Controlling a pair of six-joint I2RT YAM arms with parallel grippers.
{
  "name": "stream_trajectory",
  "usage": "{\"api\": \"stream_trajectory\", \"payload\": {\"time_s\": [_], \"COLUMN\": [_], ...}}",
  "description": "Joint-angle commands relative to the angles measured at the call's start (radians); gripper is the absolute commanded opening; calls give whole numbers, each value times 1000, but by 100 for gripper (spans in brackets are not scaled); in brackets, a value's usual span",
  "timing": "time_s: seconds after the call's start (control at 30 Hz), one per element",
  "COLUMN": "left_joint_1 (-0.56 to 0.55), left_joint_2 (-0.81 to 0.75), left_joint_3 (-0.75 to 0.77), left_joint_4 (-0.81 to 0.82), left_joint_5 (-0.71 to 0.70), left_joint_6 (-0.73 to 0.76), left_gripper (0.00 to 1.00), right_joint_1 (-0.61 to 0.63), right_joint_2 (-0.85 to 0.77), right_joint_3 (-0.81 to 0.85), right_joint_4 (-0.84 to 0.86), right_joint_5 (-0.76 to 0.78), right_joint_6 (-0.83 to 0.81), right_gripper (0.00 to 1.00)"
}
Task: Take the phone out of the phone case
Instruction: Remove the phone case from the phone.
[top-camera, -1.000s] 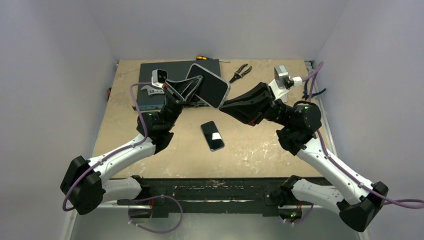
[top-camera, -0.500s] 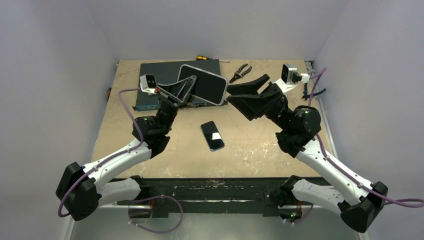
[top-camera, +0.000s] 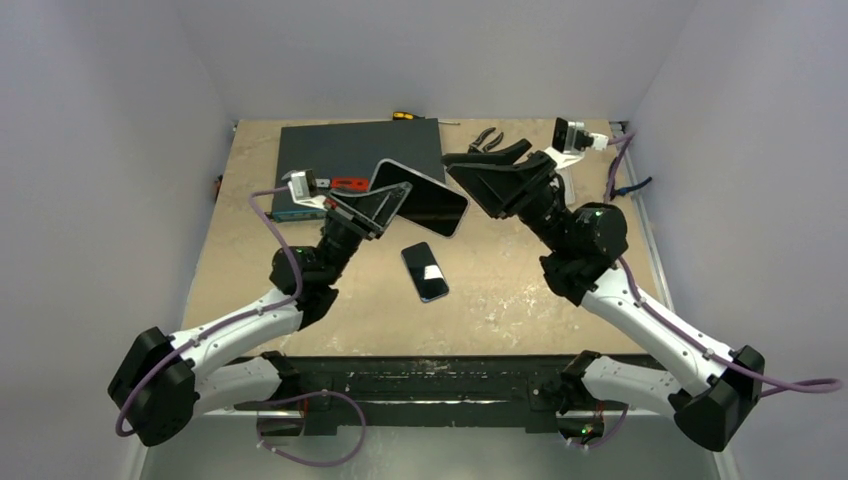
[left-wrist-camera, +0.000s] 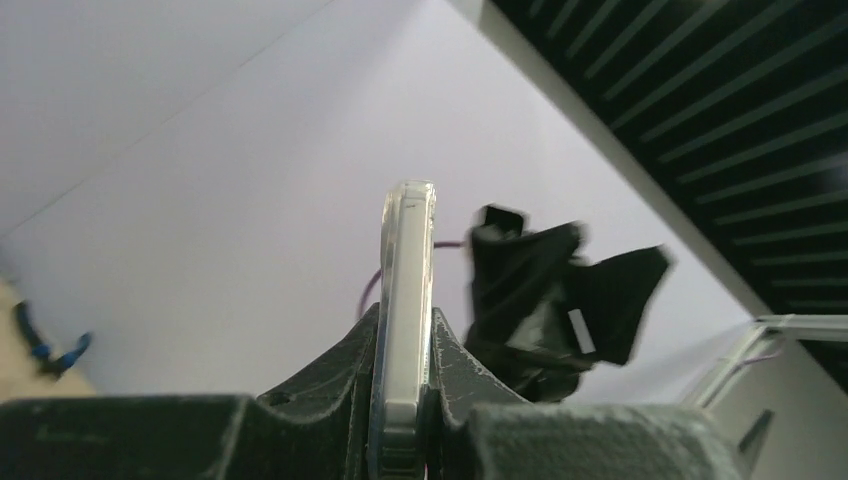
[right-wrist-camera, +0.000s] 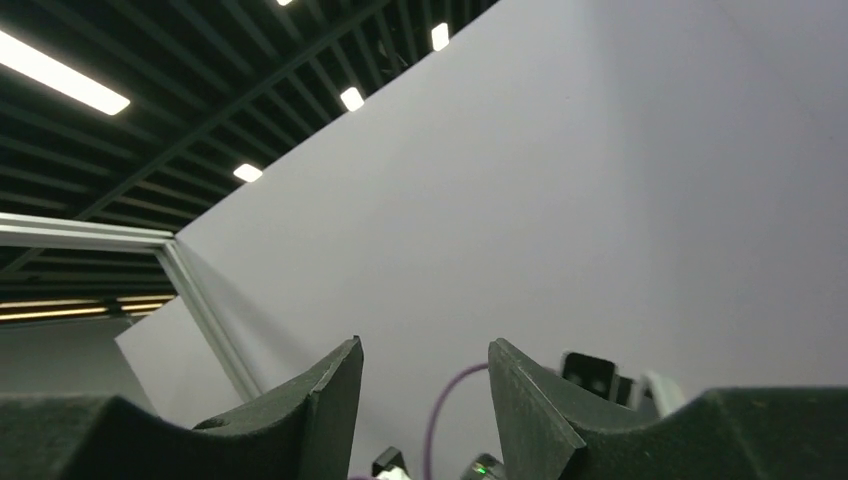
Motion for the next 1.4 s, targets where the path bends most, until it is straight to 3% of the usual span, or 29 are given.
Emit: {"api": "stream_trajectory", "payload": {"time_s": [0.0, 0.1, 0.17, 0.33, 0.5, 0.87, 1.37], "left_joint_1": [-6, -5, -5, -6, -6, -5, -5], "left_joint_2": [23, 19, 4, -79, -86, -52, -31], "left_joint_3": [-35, -53, -57, -65, -80, -55, -65], "left_joint_4": [51, 109, 121, 114, 214, 337, 377], "left_joint_5": [27, -18, -36, -58, -46, 20, -24], "left_joint_6": [93, 89, 92, 152, 164, 138, 136], "left_gripper": [0, 0, 0, 0, 0, 0, 0], "right_joint_1": [11, 11, 5, -20, -30, -29, -29], "right_joint_2": [-7, -7, -36, -147, -140, -49, 3], "right_joint_3": [76, 70, 49, 34, 12, 31, -37], "right_joint_4": [107, 92, 43, -299, -364, -326, -106], "right_joint_5": [-20, -22, -4, 81, 80, -12, -80], "right_joint_6": [49, 44, 14, -146, -107, -60, 98], "right_gripper": [51, 52, 58, 65, 65, 58, 50]}}
